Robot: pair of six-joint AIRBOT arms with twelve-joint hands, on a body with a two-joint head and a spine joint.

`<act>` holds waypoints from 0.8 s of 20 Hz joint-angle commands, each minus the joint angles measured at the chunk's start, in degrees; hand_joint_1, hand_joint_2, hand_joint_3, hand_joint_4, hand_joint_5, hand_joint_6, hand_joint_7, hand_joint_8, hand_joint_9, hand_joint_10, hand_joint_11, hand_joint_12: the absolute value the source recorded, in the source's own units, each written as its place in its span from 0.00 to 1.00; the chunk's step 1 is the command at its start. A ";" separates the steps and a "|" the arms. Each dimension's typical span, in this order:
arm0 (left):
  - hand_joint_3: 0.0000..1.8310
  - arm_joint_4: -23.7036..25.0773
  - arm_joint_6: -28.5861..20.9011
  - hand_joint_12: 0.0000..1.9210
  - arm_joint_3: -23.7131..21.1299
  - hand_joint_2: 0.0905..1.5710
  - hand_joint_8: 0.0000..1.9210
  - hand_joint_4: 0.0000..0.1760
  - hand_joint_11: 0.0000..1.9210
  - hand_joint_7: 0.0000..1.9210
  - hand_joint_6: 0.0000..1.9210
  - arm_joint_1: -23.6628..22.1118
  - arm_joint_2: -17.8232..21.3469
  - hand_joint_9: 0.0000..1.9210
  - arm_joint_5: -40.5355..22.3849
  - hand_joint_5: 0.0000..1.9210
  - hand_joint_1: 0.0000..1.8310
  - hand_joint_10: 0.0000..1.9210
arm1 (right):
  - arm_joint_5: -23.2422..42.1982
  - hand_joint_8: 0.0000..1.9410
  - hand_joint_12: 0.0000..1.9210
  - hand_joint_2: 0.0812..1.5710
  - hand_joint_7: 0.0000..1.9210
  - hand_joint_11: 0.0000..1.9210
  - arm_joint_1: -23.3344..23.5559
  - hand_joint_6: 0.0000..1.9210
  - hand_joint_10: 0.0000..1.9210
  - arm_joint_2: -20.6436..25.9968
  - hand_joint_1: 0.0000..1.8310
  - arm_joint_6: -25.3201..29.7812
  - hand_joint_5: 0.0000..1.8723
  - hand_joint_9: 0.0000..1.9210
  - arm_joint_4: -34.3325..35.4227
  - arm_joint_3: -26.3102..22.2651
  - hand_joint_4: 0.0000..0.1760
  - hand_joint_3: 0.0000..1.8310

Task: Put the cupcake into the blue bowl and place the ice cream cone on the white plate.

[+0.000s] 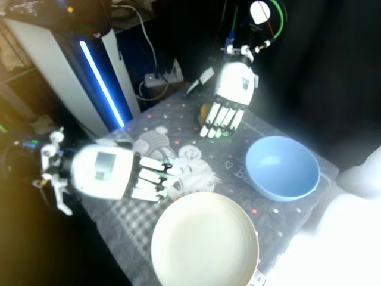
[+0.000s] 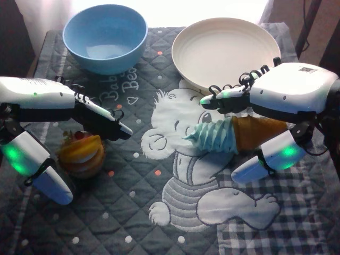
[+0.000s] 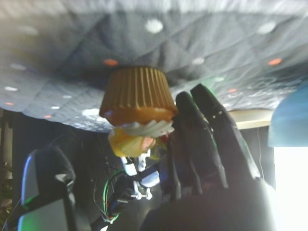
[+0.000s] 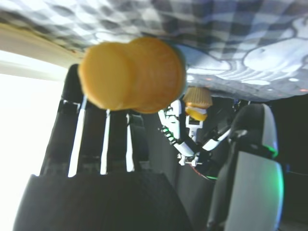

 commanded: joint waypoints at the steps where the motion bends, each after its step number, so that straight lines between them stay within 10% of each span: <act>1: 0.00 -2.80 -0.25 0.48 0.25 0.42 0.00 0.15 0.17 0.30 0.00 -0.31 -0.22 0.34 -2.40 0.22 0.40 0.00 | 5.74 0.01 0.63 0.47 0.32 0.18 0.19 0.00 0.01 -0.17 0.34 0.15 0.19 0.38 1.55 0.26 0.00 0.00; 7: 0.00 -2.73 -0.25 0.50 0.44 0.42 0.00 0.25 0.17 0.29 0.00 -0.19 -0.44 0.34 -2.13 0.23 0.41 0.00 | 5.72 0.00 0.64 0.48 0.33 0.18 0.11 0.00 0.01 -0.60 0.38 0.15 0.19 0.38 2.01 0.97 0.00 0.00; 9: 0.01 -2.73 -0.06 0.51 0.44 0.52 0.01 0.00 0.24 0.36 0.01 -0.15 -0.53 0.41 -2.16 0.33 0.55 0.02 | 5.76 0.03 0.64 0.57 0.49 0.33 0.11 0.00 0.07 -0.68 0.53 0.14 0.26 0.55 2.10 1.05 0.00 0.00; 10: 0.00 -2.73 0.32 0.69 0.44 0.62 0.25 0.00 0.50 0.58 0.32 -0.15 -0.67 0.65 -2.08 0.56 0.68 0.24 | 5.84 0.31 0.64 0.66 0.62 0.53 0.12 0.34 0.12 -0.76 0.68 0.11 0.47 0.73 2.10 1.08 0.00 0.00; 14: 0.00 -2.90 0.61 0.67 0.44 0.65 0.40 0.13 0.56 0.58 0.40 0.31 -0.78 0.65 -1.80 0.58 0.68 0.38 | 5.84 0.46 0.68 0.67 0.60 0.63 0.12 0.43 0.32 -0.97 0.70 -0.14 0.51 0.73 2.09 1.20 0.00 0.00; 16: 0.00 -2.93 0.61 0.62 0.45 0.64 0.33 0.00 0.52 0.58 0.36 0.33 -0.79 0.61 -1.77 0.58 0.74 0.49 | 5.84 0.45 0.66 0.67 0.61 0.62 0.12 0.45 0.34 -1.04 0.70 -0.14 0.50 0.71 2.09 1.24 0.00 0.00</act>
